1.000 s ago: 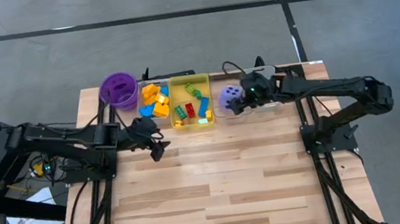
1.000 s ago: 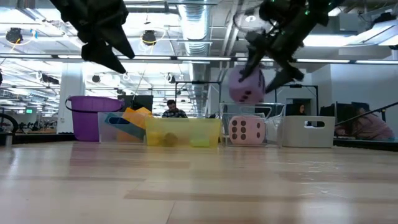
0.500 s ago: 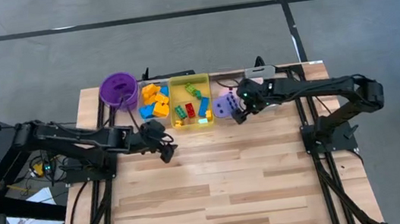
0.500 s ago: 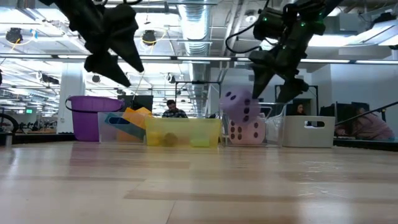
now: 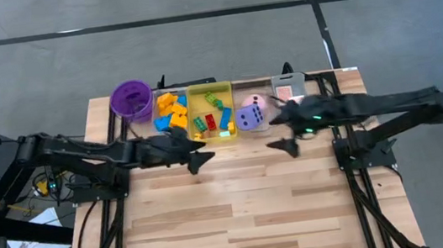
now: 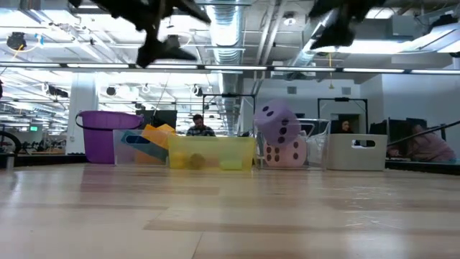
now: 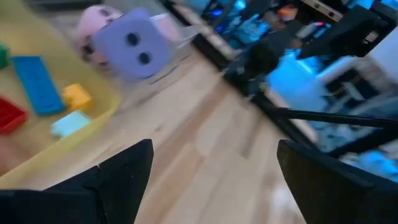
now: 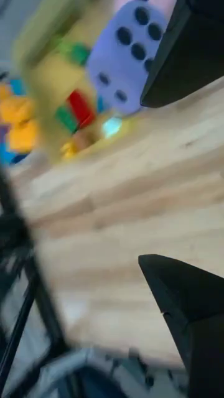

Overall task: Pick & Place Toys
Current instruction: Return to Home Position

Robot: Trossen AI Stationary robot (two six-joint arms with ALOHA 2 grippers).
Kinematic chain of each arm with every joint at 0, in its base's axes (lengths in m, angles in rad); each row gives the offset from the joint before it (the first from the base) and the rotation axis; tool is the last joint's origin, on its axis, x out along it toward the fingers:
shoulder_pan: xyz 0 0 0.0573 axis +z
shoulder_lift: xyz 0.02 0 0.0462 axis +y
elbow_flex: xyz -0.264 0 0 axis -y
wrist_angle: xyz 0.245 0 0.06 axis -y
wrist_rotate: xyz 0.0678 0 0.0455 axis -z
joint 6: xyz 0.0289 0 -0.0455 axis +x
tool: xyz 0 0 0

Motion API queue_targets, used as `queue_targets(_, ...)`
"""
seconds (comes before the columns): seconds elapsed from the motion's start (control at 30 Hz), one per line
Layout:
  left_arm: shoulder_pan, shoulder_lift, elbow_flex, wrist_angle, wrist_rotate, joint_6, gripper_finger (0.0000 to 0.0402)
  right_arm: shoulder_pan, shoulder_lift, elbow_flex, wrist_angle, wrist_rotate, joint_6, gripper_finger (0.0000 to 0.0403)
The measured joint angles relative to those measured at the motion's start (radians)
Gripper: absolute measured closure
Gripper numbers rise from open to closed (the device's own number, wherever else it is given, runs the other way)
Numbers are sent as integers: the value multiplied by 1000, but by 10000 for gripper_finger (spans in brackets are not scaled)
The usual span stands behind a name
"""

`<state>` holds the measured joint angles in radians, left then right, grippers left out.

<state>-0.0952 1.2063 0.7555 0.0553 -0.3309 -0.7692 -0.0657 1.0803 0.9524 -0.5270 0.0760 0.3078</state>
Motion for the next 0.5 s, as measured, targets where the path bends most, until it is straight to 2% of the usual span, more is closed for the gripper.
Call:
queue_targets(0.1, -3, -84, 0, -46, 23, -17, 64, 92, -138, 0, -40, 48, 6, 5)
queue_targets(0.23, -36, -225, 1, -121, 8, -124, 64, 206, -316, -4, -153, 223, 70, 6)
queue_targets(0.33, -96, -316, 1, -109, -49, -129, 64, 262, -434, -20, -192, 334, 235, 6)
queue_targets(0.4, -144, -363, 1, -94, -90, -125, 64, 287, -513, -25, -255, 344, 334, 6)
queue_targets(0.5, -201, -413, 1, -94, -74, -101, 64, 330, -629, -26, -339, 302, 354, 5)
